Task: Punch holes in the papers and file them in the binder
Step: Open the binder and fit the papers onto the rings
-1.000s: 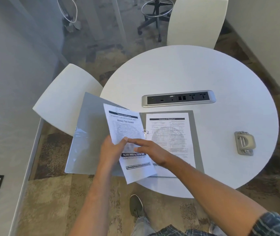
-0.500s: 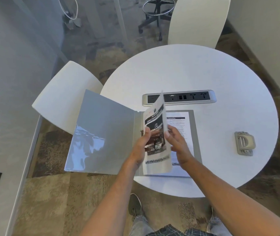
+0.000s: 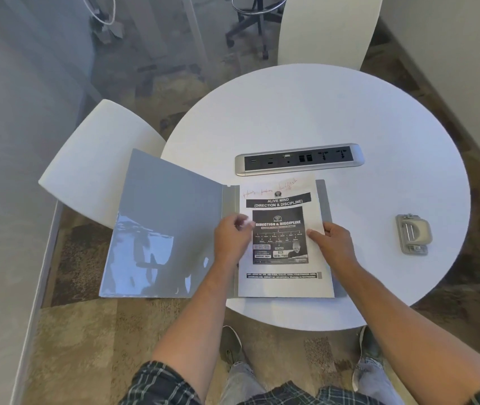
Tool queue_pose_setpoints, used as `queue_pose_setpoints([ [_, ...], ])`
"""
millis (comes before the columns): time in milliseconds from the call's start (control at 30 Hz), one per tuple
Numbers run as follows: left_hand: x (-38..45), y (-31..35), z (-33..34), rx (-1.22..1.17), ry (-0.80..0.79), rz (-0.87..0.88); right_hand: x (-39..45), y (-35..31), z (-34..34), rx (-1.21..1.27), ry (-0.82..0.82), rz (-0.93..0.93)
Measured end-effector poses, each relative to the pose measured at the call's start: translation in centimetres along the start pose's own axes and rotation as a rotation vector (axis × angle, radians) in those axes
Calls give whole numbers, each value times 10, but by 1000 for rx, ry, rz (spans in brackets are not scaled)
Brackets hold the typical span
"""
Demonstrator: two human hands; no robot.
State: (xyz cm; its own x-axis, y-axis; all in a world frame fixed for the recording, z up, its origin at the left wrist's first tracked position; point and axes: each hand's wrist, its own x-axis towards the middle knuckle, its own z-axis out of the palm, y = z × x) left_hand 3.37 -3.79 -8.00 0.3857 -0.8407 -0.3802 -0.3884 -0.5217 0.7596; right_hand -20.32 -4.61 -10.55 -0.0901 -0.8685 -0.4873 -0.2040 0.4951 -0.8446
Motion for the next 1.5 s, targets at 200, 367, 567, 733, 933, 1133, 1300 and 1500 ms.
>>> queue_pose_setpoints([
  [200,38,-12,-5,74,93,-110,7,11,-6,-47,36,1],
  [367,45,-15,-2,20,93,-125,10,15,-3,-63,13,-9],
  [567,45,-5,-1,-47,74,-136,10,14,1,-46,11,-29],
  [733,51,-7,1,-120,61,-209,9,12,1,-14,22,-22],
  [933,50,-11,2,-114,51,-161,9,11,4,10,22,-20],
  [1133,56,-16,4,-109,66,-185,7,12,6,18,54,-21],
  [1300,55,-16,4,-164,51,-213,6,15,4,17,83,-10],
  [1500,53,-14,8,-185,84,-211,7,23,2,-17,113,24],
])
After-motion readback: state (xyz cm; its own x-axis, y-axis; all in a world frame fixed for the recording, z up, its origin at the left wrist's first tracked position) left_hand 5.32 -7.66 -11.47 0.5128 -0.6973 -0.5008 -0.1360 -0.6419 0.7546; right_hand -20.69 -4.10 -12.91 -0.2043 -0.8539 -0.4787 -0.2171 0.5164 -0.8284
